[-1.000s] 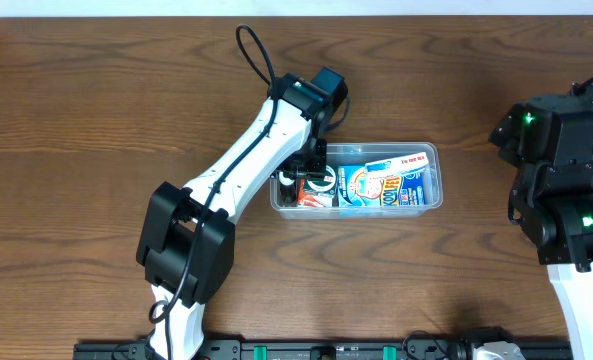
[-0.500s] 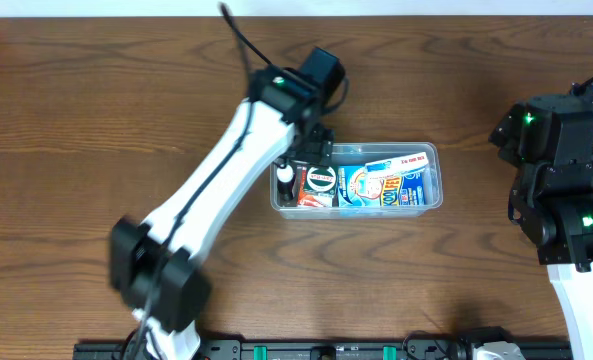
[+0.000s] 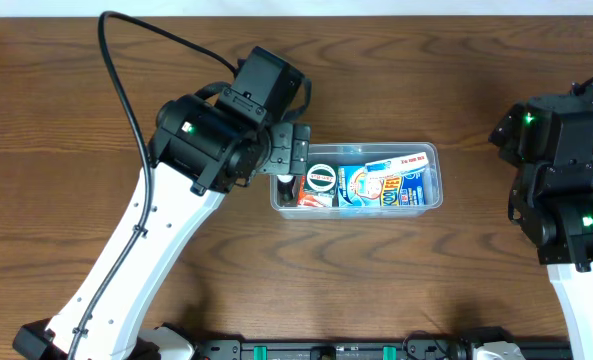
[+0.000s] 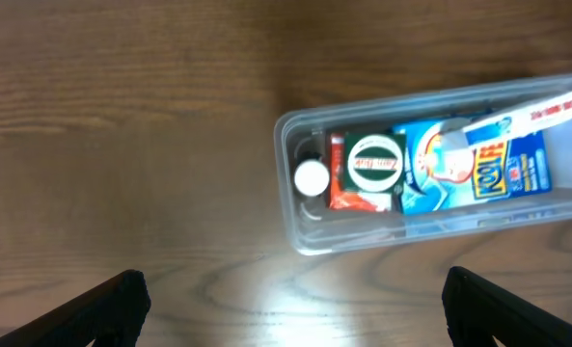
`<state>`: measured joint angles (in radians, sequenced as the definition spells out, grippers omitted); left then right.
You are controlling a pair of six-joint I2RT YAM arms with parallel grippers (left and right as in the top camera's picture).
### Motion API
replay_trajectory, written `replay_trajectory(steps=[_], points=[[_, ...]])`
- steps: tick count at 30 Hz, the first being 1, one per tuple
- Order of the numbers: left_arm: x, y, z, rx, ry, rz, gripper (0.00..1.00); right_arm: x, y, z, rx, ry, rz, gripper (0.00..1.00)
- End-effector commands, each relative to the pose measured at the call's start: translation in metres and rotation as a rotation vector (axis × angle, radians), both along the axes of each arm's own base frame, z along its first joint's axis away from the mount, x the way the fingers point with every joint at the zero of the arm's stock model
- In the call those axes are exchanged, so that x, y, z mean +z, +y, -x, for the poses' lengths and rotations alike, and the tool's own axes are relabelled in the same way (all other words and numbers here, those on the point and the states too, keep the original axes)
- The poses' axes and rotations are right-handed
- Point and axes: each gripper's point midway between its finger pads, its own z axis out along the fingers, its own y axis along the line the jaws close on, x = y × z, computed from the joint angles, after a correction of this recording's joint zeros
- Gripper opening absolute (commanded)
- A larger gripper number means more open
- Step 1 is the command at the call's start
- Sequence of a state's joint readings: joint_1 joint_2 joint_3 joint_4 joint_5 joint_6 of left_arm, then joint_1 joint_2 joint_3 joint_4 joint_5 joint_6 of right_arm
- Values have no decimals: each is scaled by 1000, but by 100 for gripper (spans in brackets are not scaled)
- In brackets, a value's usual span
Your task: Pack container
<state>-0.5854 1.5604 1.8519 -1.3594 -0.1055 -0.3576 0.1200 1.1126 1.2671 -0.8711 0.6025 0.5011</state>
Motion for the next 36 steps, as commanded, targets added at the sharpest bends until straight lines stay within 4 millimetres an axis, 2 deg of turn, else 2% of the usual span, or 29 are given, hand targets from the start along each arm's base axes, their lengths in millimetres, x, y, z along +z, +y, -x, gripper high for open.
replay_trajectory(steps=[1, 5, 10, 13, 17, 20, 23, 29, 36], points=[[0, 12, 9, -28, 23, -64, 98, 5, -6, 1, -29, -15, 3, 99], [-9, 27, 28, -31, 107, -136, 98, 5, -6, 1, -30, -15, 3, 99], [-8, 39, 21, 1, 62, -201, 98, 5, -6, 1, -30, -15, 3, 99], [5, 41, 11, 25, -24, -176, 98, 5, -6, 1, -29, -15, 3, 99], [32, 42, -5, 69, -179, -82, 98, 5, -6, 1, -30, -15, 3, 99], [52, 55, -9, 119, -278, -20, 98, 5, -6, 1, -30, -15, 3, 99], [60, 76, -3, 180, -328, 7, 98, 5, -6, 1, -29, -15, 3, 99], [49, 117, 5, 313, -409, 47, 98, 5, -6, 1, -30, -15, 3, 99], [15, 154, 11, 438, -576, 118, 98, 5, -6, 1, -29, -15, 3, 99]])
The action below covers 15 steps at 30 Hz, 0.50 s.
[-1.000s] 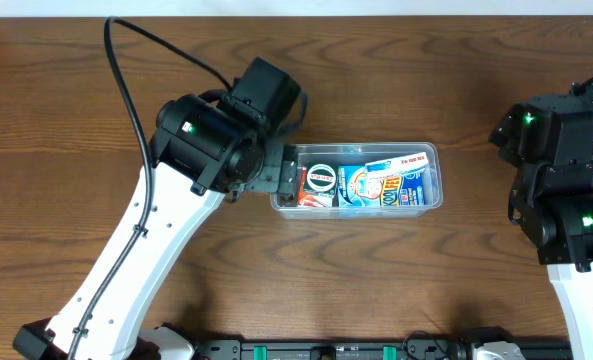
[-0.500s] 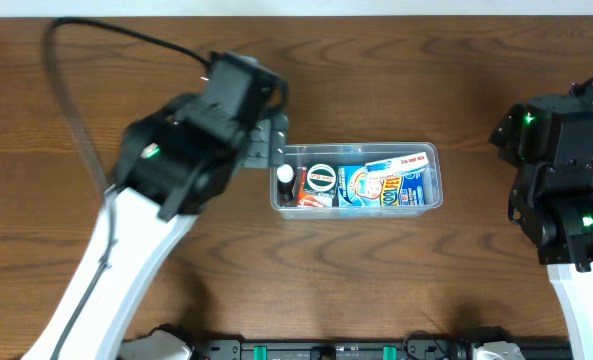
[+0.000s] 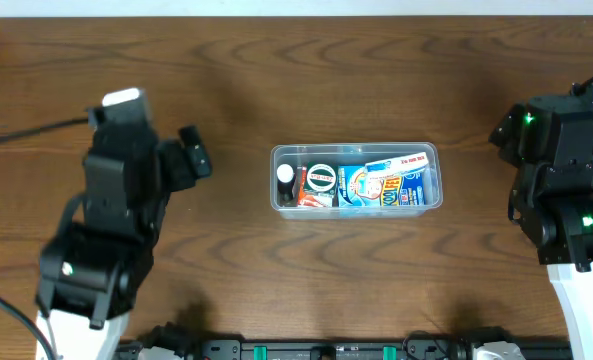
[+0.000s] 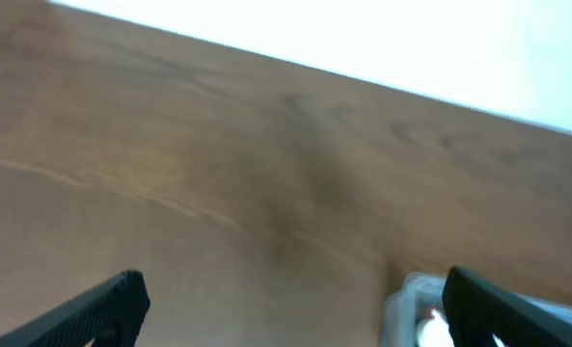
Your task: Pack container
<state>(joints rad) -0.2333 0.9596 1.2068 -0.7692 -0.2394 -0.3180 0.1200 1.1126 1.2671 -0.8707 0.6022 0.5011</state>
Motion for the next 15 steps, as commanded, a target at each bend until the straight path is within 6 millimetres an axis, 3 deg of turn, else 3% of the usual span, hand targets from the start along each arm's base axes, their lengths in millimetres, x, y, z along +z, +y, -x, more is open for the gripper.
replay_trajectory(steps=[1, 15], points=[[-20, 14, 9, 42, -56, 35, 98, 5, -6, 1, -30, -15, 4, 99], [-83, 25, 20, 35, -378, 137, 98, 5, -6, 1, -29, -14, 4, 99]])
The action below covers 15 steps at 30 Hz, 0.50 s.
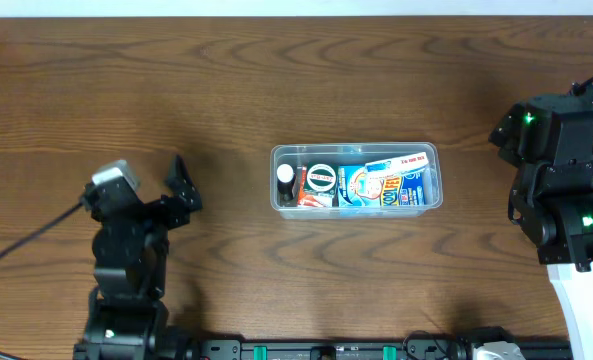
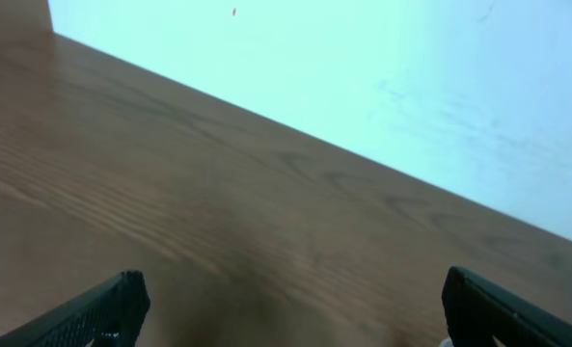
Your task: Pack container
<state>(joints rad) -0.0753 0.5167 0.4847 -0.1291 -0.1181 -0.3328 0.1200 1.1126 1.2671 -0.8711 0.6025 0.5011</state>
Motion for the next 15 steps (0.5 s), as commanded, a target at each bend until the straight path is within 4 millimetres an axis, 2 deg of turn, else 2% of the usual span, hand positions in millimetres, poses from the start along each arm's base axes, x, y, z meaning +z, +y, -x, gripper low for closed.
replay_trajectory(steps=[1, 9, 15], points=[[-11, -2, 4, -17, -42, 16, 98, 5, -6, 1, -30, -15, 3, 99], [-43, 5, 16, 10, -99, 58, 98, 5, -6, 1, -30, -15, 3, 99], [-57, 10, 24, 21, -137, 60, 98, 5, -6, 1, -30, -15, 3, 99]])
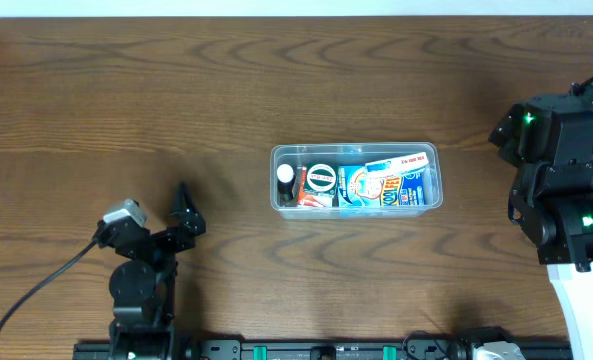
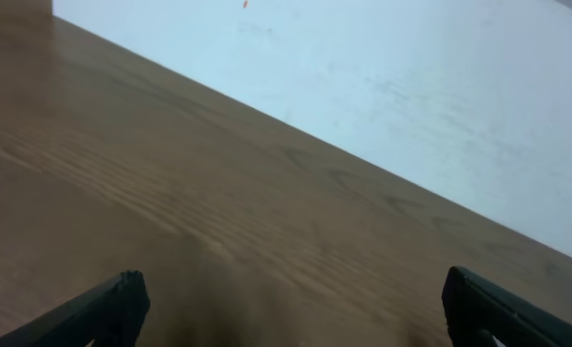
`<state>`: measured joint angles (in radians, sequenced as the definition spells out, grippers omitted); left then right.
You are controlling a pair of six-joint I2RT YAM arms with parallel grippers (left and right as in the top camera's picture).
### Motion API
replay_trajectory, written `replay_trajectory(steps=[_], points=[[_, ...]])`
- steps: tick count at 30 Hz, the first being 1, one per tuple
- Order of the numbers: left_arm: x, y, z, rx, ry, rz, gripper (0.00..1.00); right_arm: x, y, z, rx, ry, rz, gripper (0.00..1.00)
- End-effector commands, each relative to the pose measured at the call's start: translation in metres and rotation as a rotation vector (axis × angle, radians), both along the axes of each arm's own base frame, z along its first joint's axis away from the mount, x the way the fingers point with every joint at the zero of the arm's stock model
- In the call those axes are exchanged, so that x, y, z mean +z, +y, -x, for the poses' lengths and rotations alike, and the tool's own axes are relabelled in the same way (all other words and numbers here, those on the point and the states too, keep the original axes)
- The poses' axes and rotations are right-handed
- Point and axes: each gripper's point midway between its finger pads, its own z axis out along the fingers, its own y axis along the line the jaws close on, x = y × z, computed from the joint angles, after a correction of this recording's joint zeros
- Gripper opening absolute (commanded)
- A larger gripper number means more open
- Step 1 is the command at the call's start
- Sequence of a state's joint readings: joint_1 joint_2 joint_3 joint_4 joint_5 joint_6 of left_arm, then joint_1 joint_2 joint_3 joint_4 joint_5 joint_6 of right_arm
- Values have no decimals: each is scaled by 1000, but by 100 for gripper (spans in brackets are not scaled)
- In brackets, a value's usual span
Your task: Pack container
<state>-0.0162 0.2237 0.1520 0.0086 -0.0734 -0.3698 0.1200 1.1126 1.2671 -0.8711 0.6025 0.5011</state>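
The clear plastic container [image 1: 431, 200] stands at the table's middle. Packed in it are a small white-capped bottle [image 1: 285, 175], a packet with a round green-and-white label [image 1: 321, 180], a blue packet [image 1: 376, 188] and a white strip with a red label [image 1: 403, 160]. My left gripper [image 1: 186, 212] is far to the container's left near the front edge, open and holding nothing. In the left wrist view the gripper [image 2: 290, 294] faces bare wood and a pale wall, with its fingertips [image 2: 122, 294] wide apart. The right arm [image 1: 561, 190] is folded at the right edge, its fingers hidden.
The wooden table [image 1: 276, 80] runs to a white wall at the back. A black cable [image 1: 36, 290] trails from the left arm toward the front-left corner. A rail with green clips [image 1: 326, 350] lines the front edge.
My left arm has drawn a little further back and lower at the front left. Its gripper stays open, and the container and the right arm have not moved.
My left gripper first hung open over the container's left end, above the bottle. Then it stood well to the left of the container, then nearer the front edge. Now it is folded low at the front left, empty, with the container's contents unchanged.
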Motion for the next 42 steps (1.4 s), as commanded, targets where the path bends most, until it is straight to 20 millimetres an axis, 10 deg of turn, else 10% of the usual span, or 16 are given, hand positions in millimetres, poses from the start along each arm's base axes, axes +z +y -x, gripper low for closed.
replay_trajectory(steps=[1, 42], points=[[0, 2, 3, 2, -41, 7, 98, 5, -6, 1, -30, -15, 3, 99], [-42, -10, 10, -101, 26, -222, 98, 5, -6, 1, -29, -15, 3, 99]])
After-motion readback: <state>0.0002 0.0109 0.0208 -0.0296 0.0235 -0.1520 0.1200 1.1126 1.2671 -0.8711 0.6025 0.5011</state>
